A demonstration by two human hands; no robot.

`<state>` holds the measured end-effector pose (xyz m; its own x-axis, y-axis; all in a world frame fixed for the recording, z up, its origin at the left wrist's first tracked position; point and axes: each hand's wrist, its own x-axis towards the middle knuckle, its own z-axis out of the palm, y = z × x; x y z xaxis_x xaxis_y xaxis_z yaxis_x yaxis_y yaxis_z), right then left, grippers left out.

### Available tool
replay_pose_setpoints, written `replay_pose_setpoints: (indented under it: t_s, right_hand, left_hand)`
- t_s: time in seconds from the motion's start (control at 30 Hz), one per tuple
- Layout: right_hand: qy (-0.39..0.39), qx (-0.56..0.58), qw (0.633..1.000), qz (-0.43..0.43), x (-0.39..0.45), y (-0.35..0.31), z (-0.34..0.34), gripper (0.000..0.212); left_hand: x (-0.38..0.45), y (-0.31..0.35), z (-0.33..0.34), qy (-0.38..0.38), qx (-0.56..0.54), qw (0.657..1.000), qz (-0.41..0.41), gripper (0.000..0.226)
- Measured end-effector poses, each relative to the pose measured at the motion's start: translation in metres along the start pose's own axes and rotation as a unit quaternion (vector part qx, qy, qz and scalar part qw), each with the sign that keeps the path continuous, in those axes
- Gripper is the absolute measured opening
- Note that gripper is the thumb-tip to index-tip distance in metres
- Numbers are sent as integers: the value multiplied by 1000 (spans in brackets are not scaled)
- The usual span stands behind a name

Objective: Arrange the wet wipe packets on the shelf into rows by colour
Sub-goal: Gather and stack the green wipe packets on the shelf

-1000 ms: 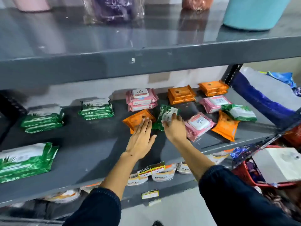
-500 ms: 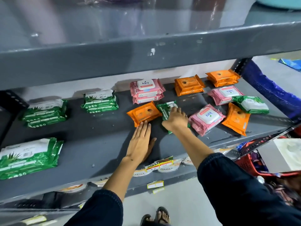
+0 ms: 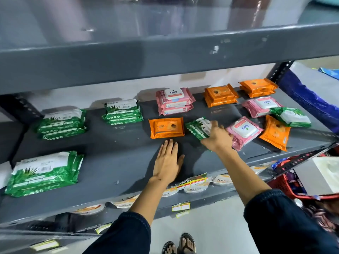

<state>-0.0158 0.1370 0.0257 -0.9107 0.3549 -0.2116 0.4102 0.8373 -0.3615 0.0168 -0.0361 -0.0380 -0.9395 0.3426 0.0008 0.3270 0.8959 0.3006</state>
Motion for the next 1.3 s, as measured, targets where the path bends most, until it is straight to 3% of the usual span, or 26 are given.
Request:
replay_pose_setpoints:
  t_s: [0.07,0.13,0.27,0.37,0.47,0.63,0.83,0.97,1.07,1.3]
  right_hand:
    - [43,19,999,-12,0,-2,-8,73]
    - [39,37,996,-73,-2,-15,-15,74]
    - [-82,63,966,-238,-21,-68,-8,73]
    - [-172,52,935,-305,-41,-109,16,72]
    - [-216,-2,911,-352,-51,-133,44,74]
    - [-215,-44,894,-390,-60,-148,81,79]
    - [-261,-155,873,-382,-54,-157,84,92]
    - [-230,-90,883,-399,-57,-161,81,75]
    - [-217,-126,877,-410,-59,-154,95,64]
    - [-190,-160,872,-422,-62,-147,104,61]
  left_hand:
    - [-9,-5,-2,6,4,1000,-12,54]
    - [-23,-14,-5,6,8,999,-37,54]
    - [-58,-44,-13,33,25,995,-95,50]
    - [-88,-78,-19,54,37,981,-184,55]
    - [-113,-107,-25,92,25,963,-252,67]
    - [-132,-122,-28,112,5,960,-256,86]
    - [-130,-121,-27,91,0,957,-276,67]
    - [-132,-119,-27,93,8,957,-274,66]
    - [-132,-118,-27,98,3,956,-276,65]
    - [-132,-117,-25,113,-18,955,-275,64]
